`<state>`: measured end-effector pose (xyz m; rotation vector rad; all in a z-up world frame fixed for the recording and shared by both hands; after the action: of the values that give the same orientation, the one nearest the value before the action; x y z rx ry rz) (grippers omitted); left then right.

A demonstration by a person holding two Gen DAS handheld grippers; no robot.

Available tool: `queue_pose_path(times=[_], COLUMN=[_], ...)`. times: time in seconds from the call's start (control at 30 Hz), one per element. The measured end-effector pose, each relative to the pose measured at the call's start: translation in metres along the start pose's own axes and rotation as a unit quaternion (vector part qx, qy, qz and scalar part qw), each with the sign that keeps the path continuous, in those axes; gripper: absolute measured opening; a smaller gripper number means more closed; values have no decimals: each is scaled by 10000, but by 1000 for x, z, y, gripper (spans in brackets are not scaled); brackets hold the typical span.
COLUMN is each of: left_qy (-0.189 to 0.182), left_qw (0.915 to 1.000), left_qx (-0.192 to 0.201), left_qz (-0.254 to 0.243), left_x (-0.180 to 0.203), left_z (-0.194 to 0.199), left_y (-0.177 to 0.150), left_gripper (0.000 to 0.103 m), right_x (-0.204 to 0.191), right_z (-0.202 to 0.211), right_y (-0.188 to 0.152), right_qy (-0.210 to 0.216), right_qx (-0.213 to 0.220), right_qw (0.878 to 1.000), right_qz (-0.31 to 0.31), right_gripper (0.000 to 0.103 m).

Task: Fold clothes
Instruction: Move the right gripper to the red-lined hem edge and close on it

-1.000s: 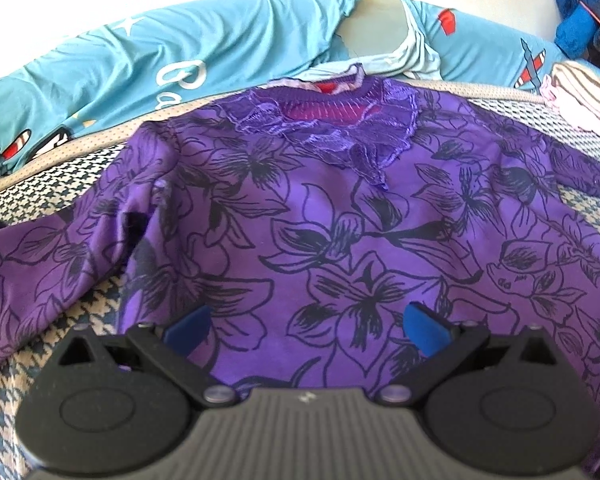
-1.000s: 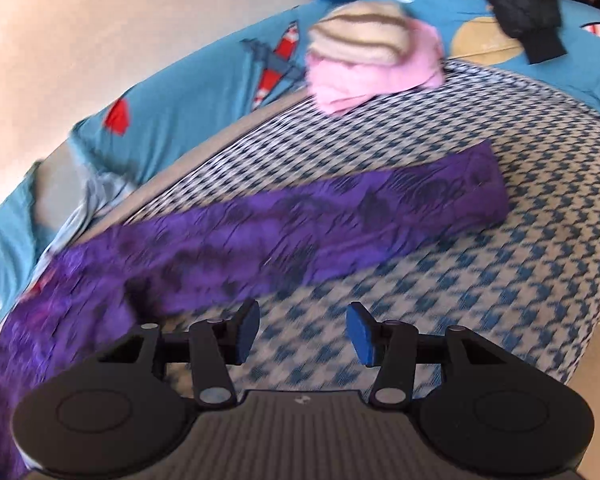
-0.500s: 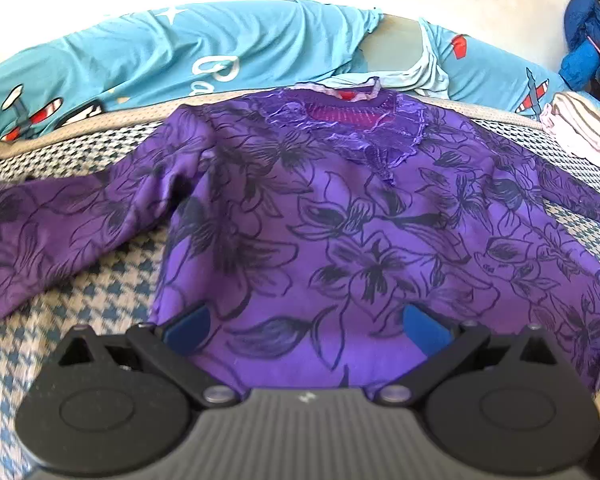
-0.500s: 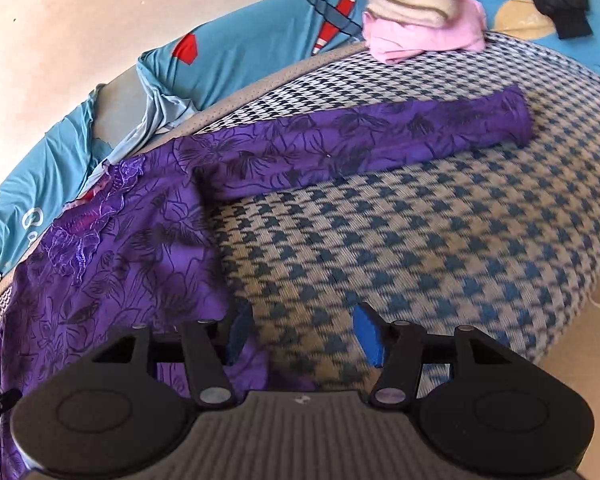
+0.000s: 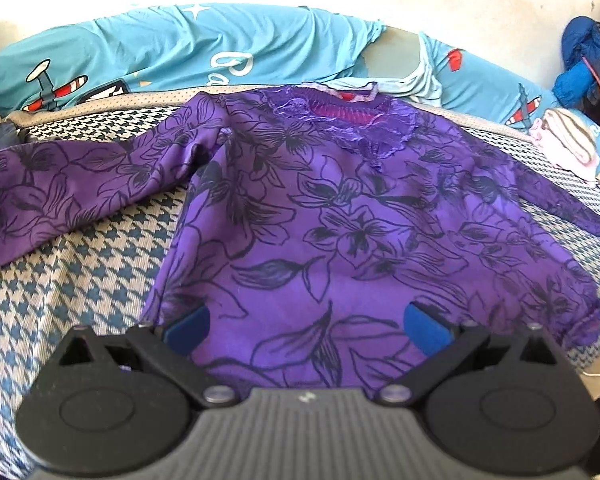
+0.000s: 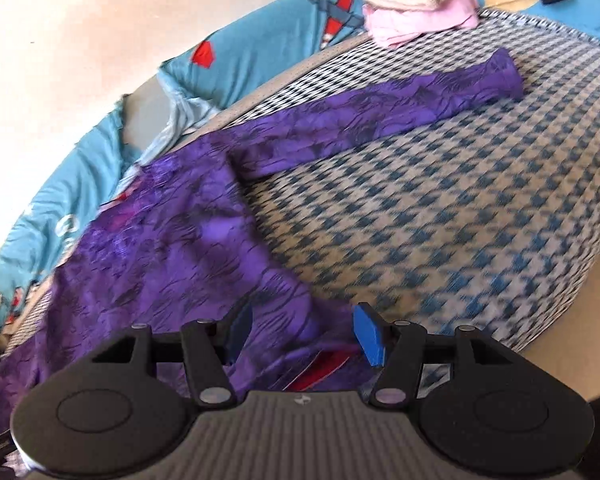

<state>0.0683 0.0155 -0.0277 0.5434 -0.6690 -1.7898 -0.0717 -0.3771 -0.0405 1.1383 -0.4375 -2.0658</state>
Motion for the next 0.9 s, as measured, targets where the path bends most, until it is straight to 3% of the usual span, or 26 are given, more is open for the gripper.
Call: queue_pose_path(times=[0.2,0.7,0.8,0.87,0.9], left_qy=[-281,-1210,-1390,-1500,-1545], left_qw=[9984,9849,9805,9770,9757], left_qx=[267,298,239,220,218], left_qz=[-401,-1200,-1370,-1500,-1536], left_x=[18,69,78,86,88], left_z=[28,68,72,75,76], left_y=[-12,-46,-54,-60,-61], left_gripper=[103,103,103,103,103], right_x=[-28,-56,-59,-62,-62], right_z=[-2,-24,-30,-35,-36], right_y=[-26,-61,-66,-68,-69], right_qy=[644,1237,1187,1127,1094], right_qx=[-387,-1078,-1158,-1170,-1150], right_qw=[9967,9861,9855,9856,9859], right_qz=[296,279,359,469,522], right_gripper=[56,55,43,25,21])
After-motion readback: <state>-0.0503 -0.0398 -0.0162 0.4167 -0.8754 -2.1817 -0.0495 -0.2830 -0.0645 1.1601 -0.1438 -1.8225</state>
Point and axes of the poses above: each gripper's, at about its wrist camera, not at the fingertips, and z roughly against the way its jaws point, x to its right, y to its top, the point moved 6 cm from there along -z, roughly the way its jaws point, and after that the axes turned 14 degrees about y, right-handed, at the moved point
